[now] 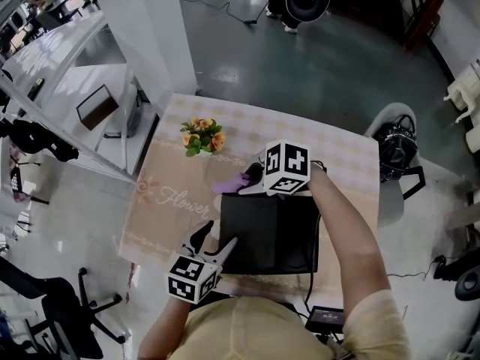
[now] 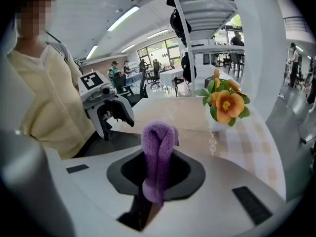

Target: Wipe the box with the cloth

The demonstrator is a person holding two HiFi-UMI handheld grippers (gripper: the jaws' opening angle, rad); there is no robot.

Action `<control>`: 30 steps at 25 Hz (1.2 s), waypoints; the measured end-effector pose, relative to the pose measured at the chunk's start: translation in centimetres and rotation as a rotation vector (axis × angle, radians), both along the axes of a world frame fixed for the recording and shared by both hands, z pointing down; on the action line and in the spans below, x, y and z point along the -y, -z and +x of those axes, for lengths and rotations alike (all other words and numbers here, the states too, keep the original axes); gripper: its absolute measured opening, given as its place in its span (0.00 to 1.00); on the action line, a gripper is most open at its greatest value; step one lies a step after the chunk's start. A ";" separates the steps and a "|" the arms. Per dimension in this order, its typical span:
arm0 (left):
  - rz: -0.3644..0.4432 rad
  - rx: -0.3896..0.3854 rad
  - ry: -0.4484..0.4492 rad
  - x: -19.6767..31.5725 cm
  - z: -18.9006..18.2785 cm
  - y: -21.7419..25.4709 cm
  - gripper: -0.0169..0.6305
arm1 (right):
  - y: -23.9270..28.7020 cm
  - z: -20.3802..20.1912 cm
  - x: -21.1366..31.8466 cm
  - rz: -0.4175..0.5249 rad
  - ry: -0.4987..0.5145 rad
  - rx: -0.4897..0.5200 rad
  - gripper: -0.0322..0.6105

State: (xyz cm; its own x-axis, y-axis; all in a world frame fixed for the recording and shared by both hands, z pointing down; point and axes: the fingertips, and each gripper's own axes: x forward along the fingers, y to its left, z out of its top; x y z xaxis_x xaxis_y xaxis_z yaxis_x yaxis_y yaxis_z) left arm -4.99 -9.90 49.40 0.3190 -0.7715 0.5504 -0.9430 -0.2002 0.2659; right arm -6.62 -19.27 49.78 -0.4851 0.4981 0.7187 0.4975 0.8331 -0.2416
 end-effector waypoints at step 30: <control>-0.014 0.041 -0.108 2.4 0.9 -0.3 0.47 | 0.2 16.1 6.4 -0.014 -0.361 -0.157 0.17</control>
